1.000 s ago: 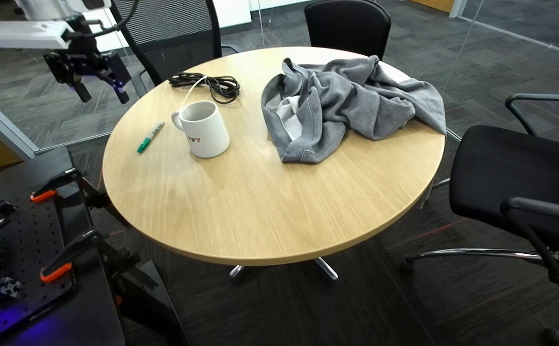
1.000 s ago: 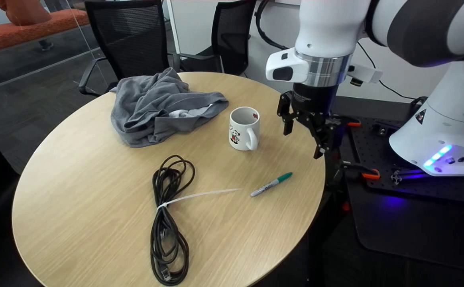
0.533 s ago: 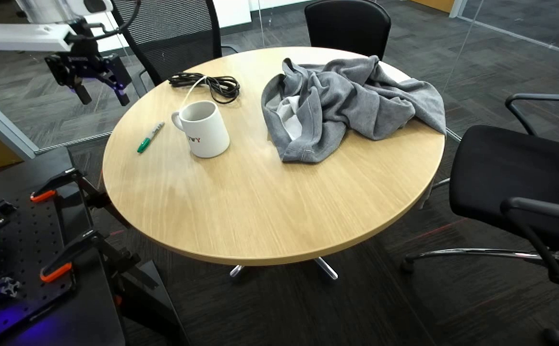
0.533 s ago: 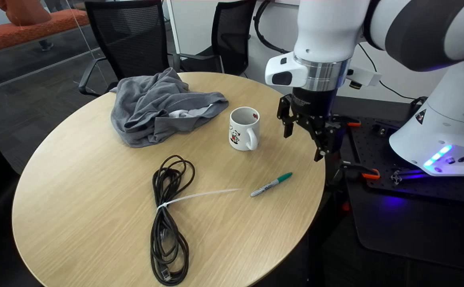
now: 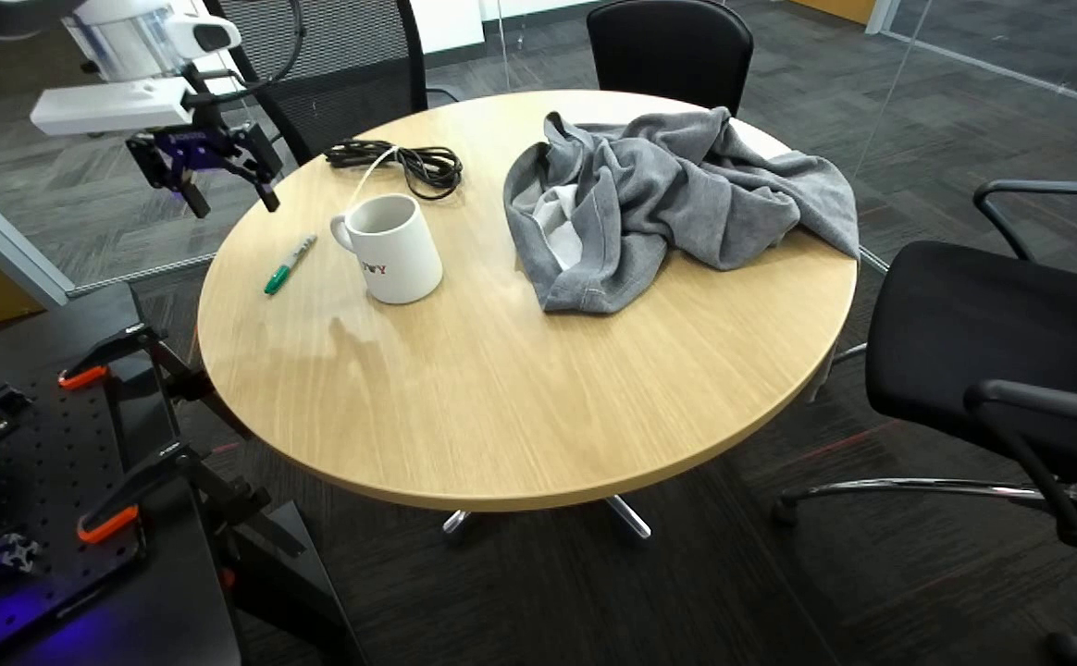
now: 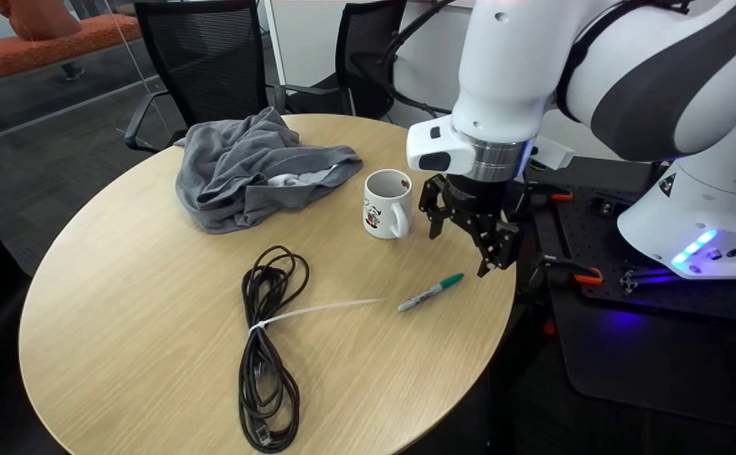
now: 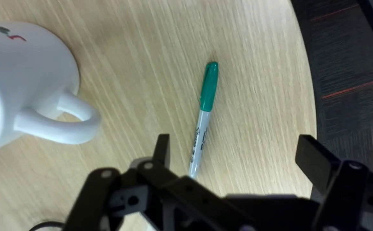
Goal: Put the pen in the cup
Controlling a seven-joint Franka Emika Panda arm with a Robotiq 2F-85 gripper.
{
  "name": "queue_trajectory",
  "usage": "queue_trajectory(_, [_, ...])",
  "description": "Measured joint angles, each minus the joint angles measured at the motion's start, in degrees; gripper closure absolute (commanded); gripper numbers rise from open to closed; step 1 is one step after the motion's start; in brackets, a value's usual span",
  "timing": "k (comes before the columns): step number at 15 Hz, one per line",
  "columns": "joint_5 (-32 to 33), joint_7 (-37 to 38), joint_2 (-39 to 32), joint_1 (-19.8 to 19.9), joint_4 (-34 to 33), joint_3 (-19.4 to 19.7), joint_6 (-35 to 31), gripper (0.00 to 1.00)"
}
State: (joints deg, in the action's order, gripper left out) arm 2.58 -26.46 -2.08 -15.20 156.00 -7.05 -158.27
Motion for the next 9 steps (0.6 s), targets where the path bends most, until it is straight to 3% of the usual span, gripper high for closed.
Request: queue_trajectory(9, [1.6,1.0,-8.9,3.4,-2.8,-2.2,-5.9,0.0])
